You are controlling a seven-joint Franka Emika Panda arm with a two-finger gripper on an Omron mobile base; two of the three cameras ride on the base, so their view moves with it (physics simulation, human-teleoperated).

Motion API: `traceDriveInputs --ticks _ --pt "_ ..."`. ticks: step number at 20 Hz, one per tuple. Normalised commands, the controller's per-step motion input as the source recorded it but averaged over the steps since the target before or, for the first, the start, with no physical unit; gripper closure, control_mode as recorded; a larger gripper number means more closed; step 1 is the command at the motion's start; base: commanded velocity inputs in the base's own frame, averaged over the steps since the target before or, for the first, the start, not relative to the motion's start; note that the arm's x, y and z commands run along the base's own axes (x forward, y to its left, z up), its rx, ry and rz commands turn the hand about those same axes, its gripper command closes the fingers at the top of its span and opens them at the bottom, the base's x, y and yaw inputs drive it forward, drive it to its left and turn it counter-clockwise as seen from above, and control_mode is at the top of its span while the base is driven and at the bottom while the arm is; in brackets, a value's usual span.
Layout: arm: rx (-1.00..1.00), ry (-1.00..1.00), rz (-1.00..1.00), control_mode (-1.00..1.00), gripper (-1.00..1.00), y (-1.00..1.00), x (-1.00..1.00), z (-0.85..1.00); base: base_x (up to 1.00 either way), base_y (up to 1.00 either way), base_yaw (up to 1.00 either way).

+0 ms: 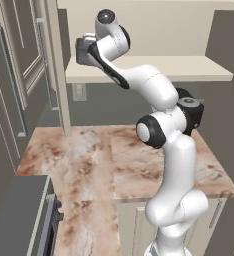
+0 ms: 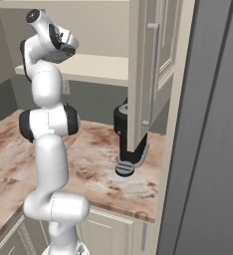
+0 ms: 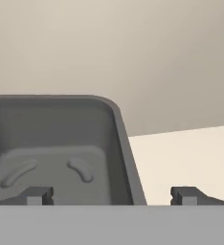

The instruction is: Retrieve the tupperware and aluminum foil from the cabinet and place them on the dining counter near the plate with fishs to prepare for storing leftovers.

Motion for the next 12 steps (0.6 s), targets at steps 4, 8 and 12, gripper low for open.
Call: traceDriveInputs --ticks 4,8,12 --pt "0.0 0.0 -0.06 -1.0 1.0 0.17 0.03 -0.32 0.0 0.0 0.0" --pt "0.0 -0.01 -0.03 -1.0 1.0 0.06 0.0 -0.53 0.0 0.0 0.0" --pt "0.0 -0.01 -0.03 -1.0 1.0 0.2 0.0 -0.45 0.0 0.0 0.0"
